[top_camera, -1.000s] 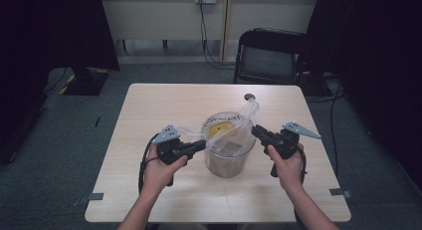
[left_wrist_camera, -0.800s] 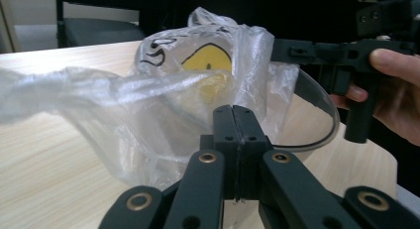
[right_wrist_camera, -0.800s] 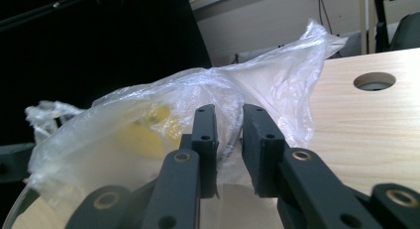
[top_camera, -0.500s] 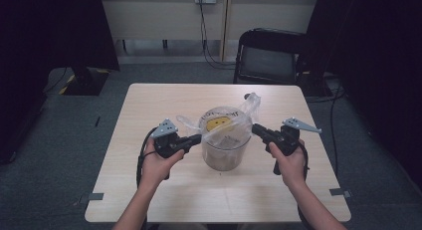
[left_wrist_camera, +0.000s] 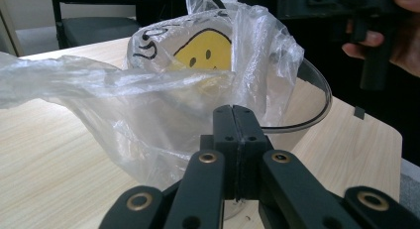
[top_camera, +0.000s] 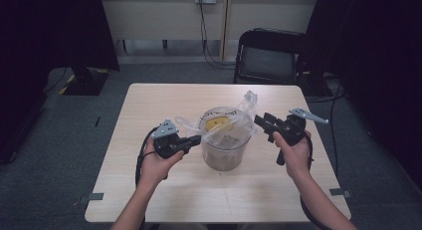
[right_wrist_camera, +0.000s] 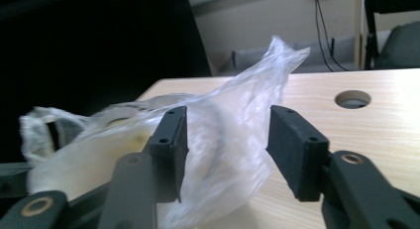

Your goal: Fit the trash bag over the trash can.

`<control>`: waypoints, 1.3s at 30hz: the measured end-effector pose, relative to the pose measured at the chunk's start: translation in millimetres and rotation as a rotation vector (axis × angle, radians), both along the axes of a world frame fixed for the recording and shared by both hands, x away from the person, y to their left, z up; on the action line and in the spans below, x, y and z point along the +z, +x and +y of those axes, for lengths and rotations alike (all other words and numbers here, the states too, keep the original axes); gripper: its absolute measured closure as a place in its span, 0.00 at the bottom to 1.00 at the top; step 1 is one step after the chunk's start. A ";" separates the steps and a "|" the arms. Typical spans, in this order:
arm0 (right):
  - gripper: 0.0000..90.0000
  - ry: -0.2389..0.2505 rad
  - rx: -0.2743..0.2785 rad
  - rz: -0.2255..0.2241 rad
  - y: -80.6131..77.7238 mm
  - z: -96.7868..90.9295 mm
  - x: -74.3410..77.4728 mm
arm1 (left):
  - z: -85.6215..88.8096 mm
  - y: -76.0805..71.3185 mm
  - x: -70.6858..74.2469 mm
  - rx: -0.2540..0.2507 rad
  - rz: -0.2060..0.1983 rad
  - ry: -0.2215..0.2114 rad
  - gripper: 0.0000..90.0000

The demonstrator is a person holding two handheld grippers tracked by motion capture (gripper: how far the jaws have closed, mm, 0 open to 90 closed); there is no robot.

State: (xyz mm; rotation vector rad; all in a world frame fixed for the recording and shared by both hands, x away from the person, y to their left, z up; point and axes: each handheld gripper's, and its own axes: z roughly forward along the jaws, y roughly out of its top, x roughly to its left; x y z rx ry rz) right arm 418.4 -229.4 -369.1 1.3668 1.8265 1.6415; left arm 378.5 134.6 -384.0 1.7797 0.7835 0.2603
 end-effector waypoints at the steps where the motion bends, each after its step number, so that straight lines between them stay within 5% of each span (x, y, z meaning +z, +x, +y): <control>1: 0.55 -0.019 -0.004 0.004 4.9 0.9 0.8 | 0.3 0.5 -0.5 -0.003 0.000 -0.004 1.00; 4: 0.50 -0.033 -0.029 0.030 21.5 -0.1 -3.3 | 1.0 1.6 -2.0 -0.002 0.007 -0.012 1.00; 9: 0.56 0.038 -0.008 0.115 39.7 -2.1 -22.3 | 0.1 2.0 -0.5 -0.010 0.004 -0.008 1.00; 14: 0.91 0.161 0.092 0.183 40.0 -0.4 -34.3 | -0.1 1.9 -0.7 -0.007 0.006 -0.012 1.00; 17: 1.00 0.168 0.124 0.186 36.0 -0.5 -32.7 | 0.3 1.4 -1.0 -0.003 0.009 -0.023 1.00; 22: 1.00 0.085 0.135 0.108 21.7 -5.2 -28.0 | 0.9 -1.6 1.0 -0.005 0.008 -0.033 1.00; 31: 1.00 -0.071 0.141 0.058 6.4 -1.8 -44.0 | -3.7 -5.9 -2.1 -0.024 0.023 -0.013 1.00; 39: 1.00 -0.101 0.135 0.041 5.1 1.7 -47.4 | -0.7 -8.1 -6.3 -0.021 0.033 -0.006 1.00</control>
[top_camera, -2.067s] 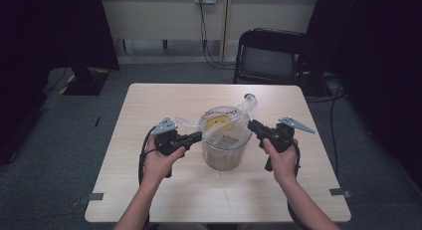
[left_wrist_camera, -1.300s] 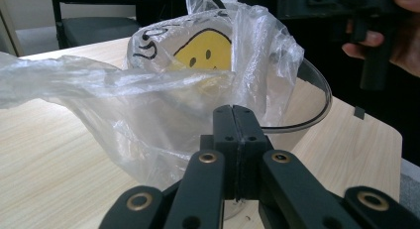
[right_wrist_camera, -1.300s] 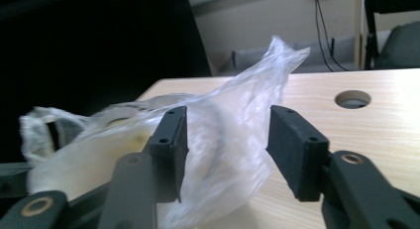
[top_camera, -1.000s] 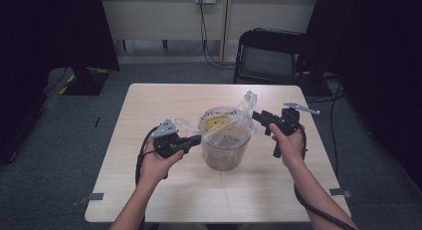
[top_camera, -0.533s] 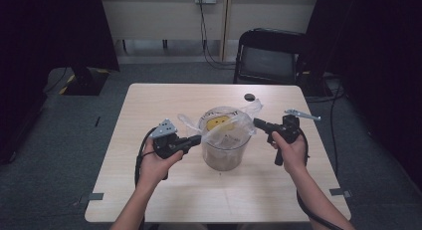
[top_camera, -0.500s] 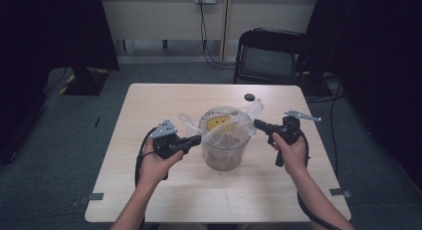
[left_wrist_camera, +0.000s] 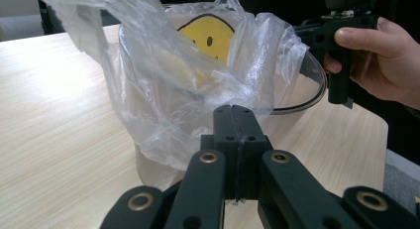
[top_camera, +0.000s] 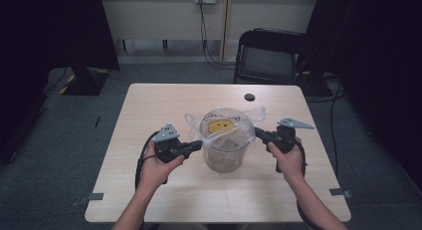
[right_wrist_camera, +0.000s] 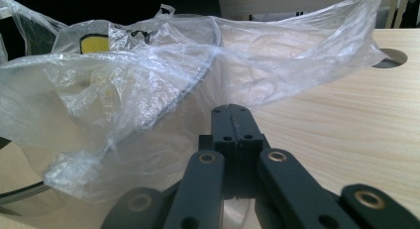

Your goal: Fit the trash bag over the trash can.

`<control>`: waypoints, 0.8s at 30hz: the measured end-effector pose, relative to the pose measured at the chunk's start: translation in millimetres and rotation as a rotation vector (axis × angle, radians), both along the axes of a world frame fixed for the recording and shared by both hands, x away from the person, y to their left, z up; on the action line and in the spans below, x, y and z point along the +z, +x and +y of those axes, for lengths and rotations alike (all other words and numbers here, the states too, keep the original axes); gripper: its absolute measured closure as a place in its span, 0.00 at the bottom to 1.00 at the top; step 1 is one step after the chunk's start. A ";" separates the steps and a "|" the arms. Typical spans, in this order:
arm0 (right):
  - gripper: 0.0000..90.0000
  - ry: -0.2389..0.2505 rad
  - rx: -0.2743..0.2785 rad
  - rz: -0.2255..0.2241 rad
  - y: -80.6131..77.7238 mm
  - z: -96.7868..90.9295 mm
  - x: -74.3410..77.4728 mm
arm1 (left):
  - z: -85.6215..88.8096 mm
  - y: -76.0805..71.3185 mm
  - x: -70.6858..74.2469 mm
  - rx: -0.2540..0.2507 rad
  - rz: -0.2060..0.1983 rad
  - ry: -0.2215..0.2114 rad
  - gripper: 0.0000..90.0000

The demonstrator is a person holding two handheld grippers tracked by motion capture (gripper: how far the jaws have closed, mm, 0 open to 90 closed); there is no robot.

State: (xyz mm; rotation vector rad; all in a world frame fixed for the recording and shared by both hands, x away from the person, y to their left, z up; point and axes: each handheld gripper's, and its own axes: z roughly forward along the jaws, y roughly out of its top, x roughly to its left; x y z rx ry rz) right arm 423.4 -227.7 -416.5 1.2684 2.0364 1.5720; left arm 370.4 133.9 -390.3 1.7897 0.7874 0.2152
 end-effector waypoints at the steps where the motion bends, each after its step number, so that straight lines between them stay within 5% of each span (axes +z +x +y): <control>1: 1.00 -0.010 0.000 -0.008 -0.5 -0.2 0.8 | 0.7 0.1 0.6 0.000 -0.002 0.003 1.00; 4: 1.00 -0.020 -0.002 -0.026 -2.2 -2.1 5.0 | 3.0 -1.0 5.0 0.008 -0.008 0.009 0.99; 9: 0.81 -0.019 -0.047 -0.068 -5.6 -10.8 19.7 | 9.4 -3.9 10.3 0.032 -0.022 0.015 0.88; 15: 0.53 0.013 -0.118 -0.101 0.4 -19.7 46.4 | 23.7 -2.6 22.4 0.103 -0.059 -0.012 0.52; 18: 0.46 0.041 -0.143 -0.087 9.9 -18.3 55.9 | 32.6 4.8 32.9 0.144 -0.065 -0.047 0.42; 24: 0.42 0.026 -0.189 -0.005 39.1 -9.3 54.6 | 42.9 35.2 40.6 0.209 -0.016 -0.073 0.36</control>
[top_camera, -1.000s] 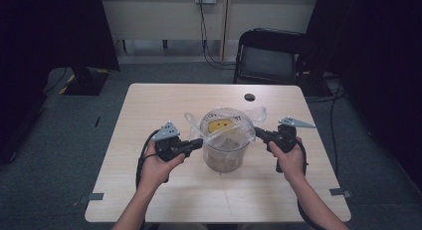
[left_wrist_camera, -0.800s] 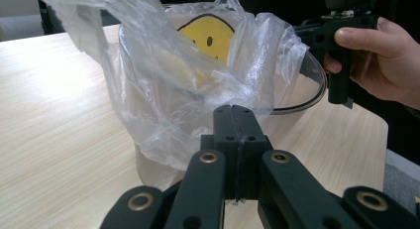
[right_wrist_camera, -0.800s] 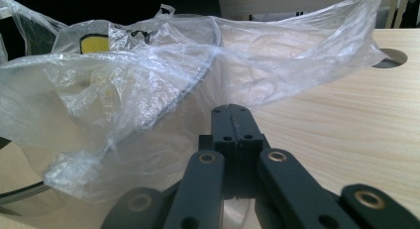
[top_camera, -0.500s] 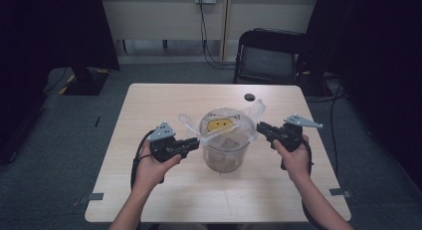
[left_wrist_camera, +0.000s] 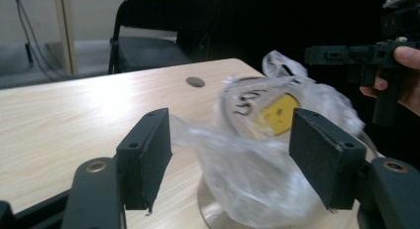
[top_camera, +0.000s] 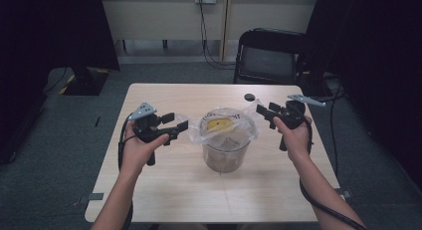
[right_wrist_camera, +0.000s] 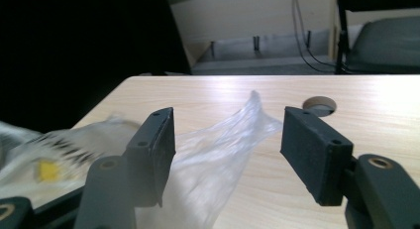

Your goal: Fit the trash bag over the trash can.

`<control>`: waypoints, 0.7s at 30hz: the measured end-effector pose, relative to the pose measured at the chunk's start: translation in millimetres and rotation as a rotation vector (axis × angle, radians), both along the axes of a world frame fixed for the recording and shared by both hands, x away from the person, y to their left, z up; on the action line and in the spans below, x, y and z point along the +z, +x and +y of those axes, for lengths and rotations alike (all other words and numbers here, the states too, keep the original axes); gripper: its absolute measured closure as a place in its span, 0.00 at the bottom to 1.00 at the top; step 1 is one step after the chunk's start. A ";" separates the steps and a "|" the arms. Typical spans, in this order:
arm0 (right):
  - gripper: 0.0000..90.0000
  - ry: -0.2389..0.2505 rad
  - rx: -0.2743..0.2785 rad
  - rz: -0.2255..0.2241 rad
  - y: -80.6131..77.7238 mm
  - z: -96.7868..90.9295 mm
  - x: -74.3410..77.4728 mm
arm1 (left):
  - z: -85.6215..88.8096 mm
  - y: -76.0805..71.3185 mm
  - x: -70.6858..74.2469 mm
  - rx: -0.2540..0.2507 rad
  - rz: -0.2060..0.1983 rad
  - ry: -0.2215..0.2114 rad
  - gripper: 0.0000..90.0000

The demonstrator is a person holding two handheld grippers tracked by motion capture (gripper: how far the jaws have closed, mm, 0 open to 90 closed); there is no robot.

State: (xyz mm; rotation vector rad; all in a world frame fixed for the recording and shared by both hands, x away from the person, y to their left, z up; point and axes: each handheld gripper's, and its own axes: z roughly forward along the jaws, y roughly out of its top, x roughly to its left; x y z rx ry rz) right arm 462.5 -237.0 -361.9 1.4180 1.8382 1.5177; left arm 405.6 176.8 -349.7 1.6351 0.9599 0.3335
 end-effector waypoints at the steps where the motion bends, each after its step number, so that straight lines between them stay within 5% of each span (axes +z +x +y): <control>1: 0.42 -0.003 -0.010 0.012 4.4 1.2 -1.7 | 0.2 5.0 -0.7 0.011 0.007 -0.002 0.36; 5: 0.43 0.036 -0.012 0.069 19.7 4.8 -10.7 | -1.1 20.6 -10.0 0.014 0.093 -0.014 0.41; 10: 0.80 0.093 0.037 0.114 21.0 10.5 -21.5 | -8.4 25.6 -27.8 -0.027 0.162 -0.021 0.74; 13: 0.98 0.084 0.050 0.127 20.0 11.5 -23.9 | -13.1 26.7 -33.1 -0.039 0.176 0.013 0.94; 16: 1.00 0.087 0.060 0.123 19.1 12.1 -23.4 | -15.5 27.2 -33.5 -0.040 0.154 0.053 0.99; 21: 1.00 0.061 0.037 0.043 18.4 10.0 -11.1 | -13.3 27.9 -18.5 0.003 0.072 0.102 1.00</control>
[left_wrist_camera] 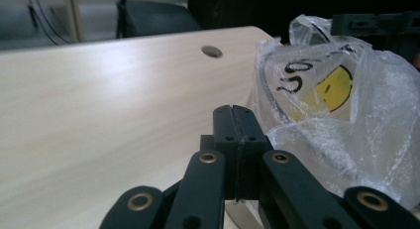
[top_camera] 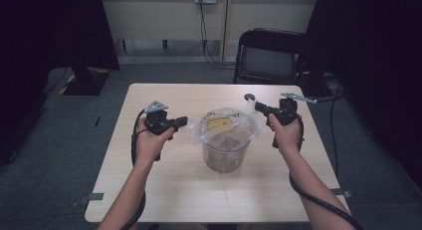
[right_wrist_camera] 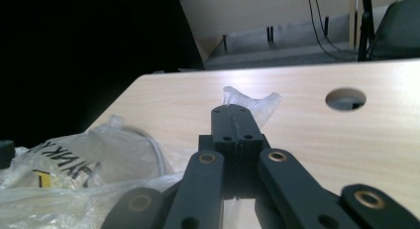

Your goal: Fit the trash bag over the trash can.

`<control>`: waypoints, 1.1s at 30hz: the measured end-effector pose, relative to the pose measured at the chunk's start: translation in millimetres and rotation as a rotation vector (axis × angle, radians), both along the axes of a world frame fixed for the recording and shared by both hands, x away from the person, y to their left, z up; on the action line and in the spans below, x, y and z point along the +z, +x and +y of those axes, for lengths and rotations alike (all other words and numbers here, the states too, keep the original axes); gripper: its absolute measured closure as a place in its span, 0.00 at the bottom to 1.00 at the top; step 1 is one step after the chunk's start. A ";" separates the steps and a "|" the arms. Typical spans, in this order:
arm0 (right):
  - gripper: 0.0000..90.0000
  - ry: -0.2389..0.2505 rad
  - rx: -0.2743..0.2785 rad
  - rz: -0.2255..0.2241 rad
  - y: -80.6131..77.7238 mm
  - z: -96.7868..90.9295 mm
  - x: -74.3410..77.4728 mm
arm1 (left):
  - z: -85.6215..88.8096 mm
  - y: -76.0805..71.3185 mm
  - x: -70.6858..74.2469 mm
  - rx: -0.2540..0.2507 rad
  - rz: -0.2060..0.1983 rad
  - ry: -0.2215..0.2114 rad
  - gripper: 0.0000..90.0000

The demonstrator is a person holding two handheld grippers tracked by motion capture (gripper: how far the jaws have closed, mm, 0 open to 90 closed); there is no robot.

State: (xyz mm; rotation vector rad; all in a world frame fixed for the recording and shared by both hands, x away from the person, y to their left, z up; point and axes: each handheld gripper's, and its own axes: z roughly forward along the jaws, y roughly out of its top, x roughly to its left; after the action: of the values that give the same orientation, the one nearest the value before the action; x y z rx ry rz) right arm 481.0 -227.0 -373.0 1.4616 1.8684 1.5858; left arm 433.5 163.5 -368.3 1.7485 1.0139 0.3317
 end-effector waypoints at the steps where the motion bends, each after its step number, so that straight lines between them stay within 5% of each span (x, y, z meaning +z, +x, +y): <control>1: 1.00 -0.005 -0.003 -0.013 0.4 -0.3 2.8 | 0.4 0.0 3.7 0.004 -0.015 -0.005 1.00; 8: 1.00 -0.008 -0.027 -0.098 6.4 5.4 17.3 | 0.3 6.3 19.2 0.051 -0.119 0.022 1.00; 14: 1.00 -0.031 -0.047 -0.072 20.3 9.4 -0.6 | -3.2 14.9 -10.1 0.062 -0.067 0.029 1.00; 20: 1.00 -0.043 -0.016 -0.026 9.8 10.3 -30.4 | -7.4 1.4 -39.3 0.009 -0.004 0.022 1.00; 26: 1.00 -0.028 -0.016 -0.018 -9.9 2.7 -52.0 | -6.1 -18.5 -44.0 -0.020 -0.011 0.005 1.00; 33: 1.00 -0.001 -0.025 -0.038 -25.0 0.0 -60.5 | -12.3 -34.4 -40.7 -0.059 -0.027 -0.002 1.00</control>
State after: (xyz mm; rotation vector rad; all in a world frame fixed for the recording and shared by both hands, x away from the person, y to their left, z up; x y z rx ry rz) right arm 455.9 -227.0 -433.5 1.4385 1.8234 1.5896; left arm 399.0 151.2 -409.0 1.7634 0.9410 0.3163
